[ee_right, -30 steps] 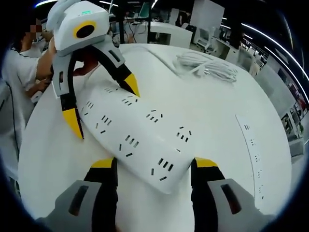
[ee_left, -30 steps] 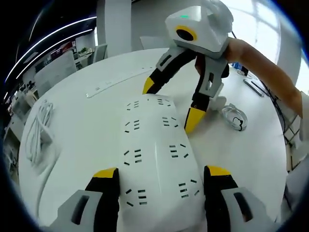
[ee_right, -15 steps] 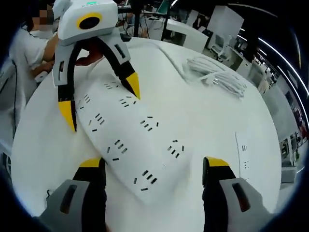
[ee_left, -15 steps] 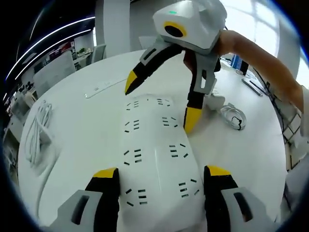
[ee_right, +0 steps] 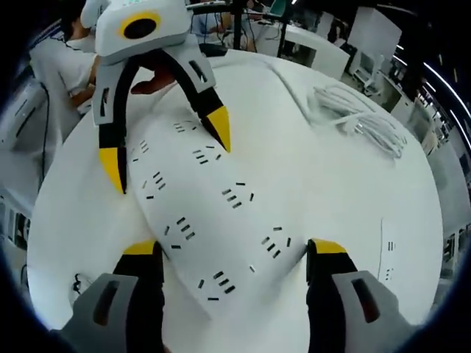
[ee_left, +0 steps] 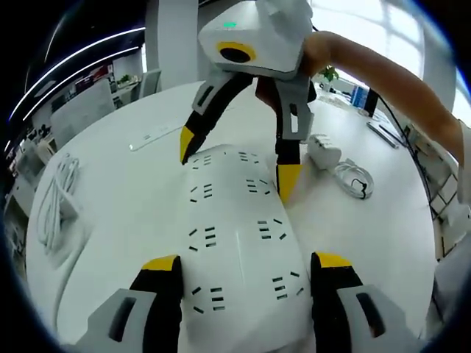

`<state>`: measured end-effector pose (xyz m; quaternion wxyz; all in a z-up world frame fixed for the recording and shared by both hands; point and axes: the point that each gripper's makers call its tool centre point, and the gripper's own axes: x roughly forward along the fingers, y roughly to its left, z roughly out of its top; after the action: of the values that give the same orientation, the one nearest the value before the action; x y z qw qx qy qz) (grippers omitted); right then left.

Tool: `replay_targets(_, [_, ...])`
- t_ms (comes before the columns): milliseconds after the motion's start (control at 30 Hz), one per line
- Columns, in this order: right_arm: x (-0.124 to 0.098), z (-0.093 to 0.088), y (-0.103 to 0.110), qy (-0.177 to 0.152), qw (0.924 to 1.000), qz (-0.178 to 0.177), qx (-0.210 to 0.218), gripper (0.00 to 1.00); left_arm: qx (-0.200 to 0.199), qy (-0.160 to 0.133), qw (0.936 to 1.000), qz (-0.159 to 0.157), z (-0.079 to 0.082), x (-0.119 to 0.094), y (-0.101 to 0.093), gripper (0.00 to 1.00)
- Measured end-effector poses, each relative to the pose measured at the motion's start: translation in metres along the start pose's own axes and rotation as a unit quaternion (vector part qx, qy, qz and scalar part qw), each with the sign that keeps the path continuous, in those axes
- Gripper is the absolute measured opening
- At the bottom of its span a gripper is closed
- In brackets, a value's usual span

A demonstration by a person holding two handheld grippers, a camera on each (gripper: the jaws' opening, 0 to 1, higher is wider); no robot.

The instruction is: Straighten the power strip on the desk, plug the charger into it

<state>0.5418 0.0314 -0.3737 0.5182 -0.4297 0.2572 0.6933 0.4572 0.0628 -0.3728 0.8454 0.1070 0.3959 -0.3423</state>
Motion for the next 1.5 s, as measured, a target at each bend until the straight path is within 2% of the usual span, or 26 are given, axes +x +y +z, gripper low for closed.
replay_targets(200, [-0.001,0.000,0.002,-0.008,0.9999,-0.002,0.006,0.77,0.002,0.001,1.0000,-0.004,-0.001,0.000,-0.001,0.71])
replay_targets(400, [-0.003,-0.002,0.007,-0.001,0.9998,-0.008,0.019,0.77,0.012,0.005,0.9998,-0.014,-0.002,-0.001,-0.003,0.71])
replay_targets(767, [-0.009,-0.007,0.020,-0.006,0.9971,-0.040,0.064,0.76,0.049,0.018,0.9977,-0.044,-0.004,-0.002,-0.008,0.71])
replay_targets(967, [-0.012,-0.010,0.036,0.000,0.9919,-0.066,0.108,0.76,0.083,0.019,0.9935,-0.076,-0.006,-0.004,-0.013,0.71])
replay_targets(1200, [-0.014,-0.011,0.054,0.006,0.9883,-0.082,0.129,0.76,0.099,0.028,0.9912,-0.083,-0.009,-0.005,-0.019,0.71])
replay_targets(1267, [-0.014,-0.012,0.056,0.011,0.9904,-0.075,0.116,0.75,0.099,0.032,0.9910,-0.084,-0.010,-0.006,-0.018,0.71])
replay_targets(1333, [-0.016,-0.008,0.056,0.002,0.9971,-0.060,0.048,0.72,0.085,0.065,0.9911,-0.079,-0.018,-0.014,-0.017,0.70])
replay_targets(1400, [-0.019,-0.009,0.053,0.012,0.9981,-0.060,-0.001,0.73,0.092,0.061,0.9908,-0.077,-0.016,-0.019,-0.016,0.67])
replay_targets(1500, [-0.019,-0.016,0.056,0.044,0.9985,-0.033,0.000,0.73,0.086,0.078,0.9908,-0.070,-0.020,-0.023,-0.012,0.66])
